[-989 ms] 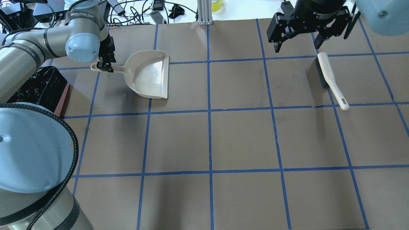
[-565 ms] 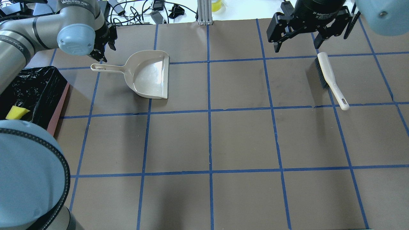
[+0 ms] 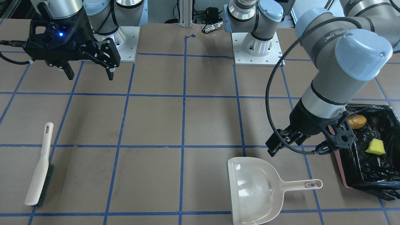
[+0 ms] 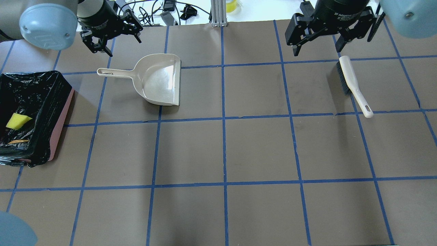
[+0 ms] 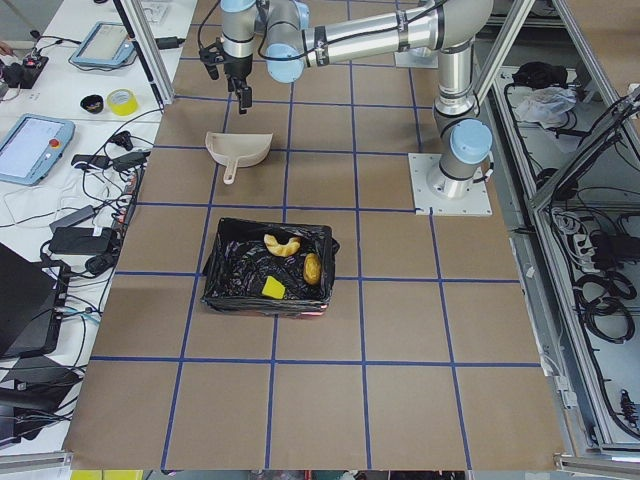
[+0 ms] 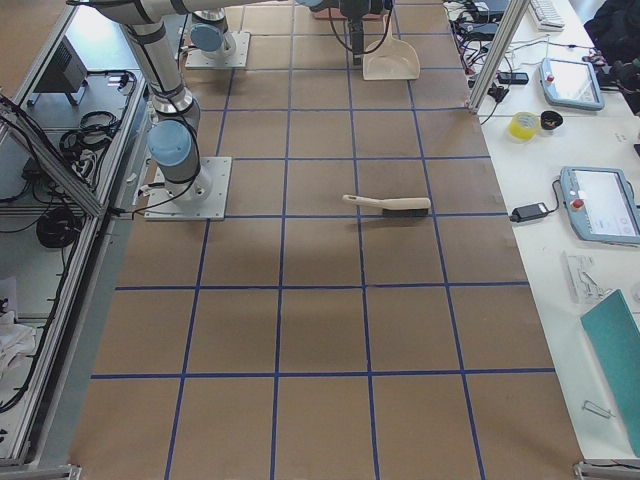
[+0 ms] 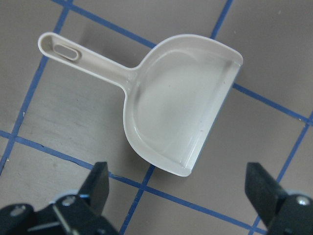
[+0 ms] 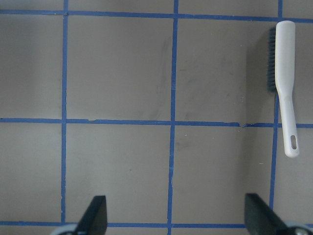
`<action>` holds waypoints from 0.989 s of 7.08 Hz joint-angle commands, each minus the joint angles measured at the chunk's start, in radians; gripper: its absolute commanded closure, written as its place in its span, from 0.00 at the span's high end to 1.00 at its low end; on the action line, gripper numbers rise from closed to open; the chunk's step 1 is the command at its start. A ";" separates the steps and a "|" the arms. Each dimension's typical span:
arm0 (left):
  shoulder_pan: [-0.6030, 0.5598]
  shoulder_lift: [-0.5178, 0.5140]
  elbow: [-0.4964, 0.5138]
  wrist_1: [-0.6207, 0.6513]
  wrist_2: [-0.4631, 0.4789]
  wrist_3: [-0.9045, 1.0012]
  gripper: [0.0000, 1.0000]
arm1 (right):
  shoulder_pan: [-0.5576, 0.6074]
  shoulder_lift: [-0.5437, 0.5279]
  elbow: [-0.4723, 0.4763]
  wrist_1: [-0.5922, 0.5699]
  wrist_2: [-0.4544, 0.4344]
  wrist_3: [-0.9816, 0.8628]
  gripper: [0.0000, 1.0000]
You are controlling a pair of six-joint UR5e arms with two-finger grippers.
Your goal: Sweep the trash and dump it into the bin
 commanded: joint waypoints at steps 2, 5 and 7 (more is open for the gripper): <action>-0.009 0.110 -0.072 -0.073 0.030 0.201 1.00 | 0.000 0.000 0.001 0.000 0.000 0.000 1.00; -0.015 0.177 -0.048 -0.274 0.129 0.363 1.00 | 0.000 0.000 0.001 0.000 0.000 0.000 1.00; -0.016 0.230 -0.052 -0.329 0.105 0.373 1.00 | 0.000 -0.001 0.001 0.000 0.000 0.000 1.00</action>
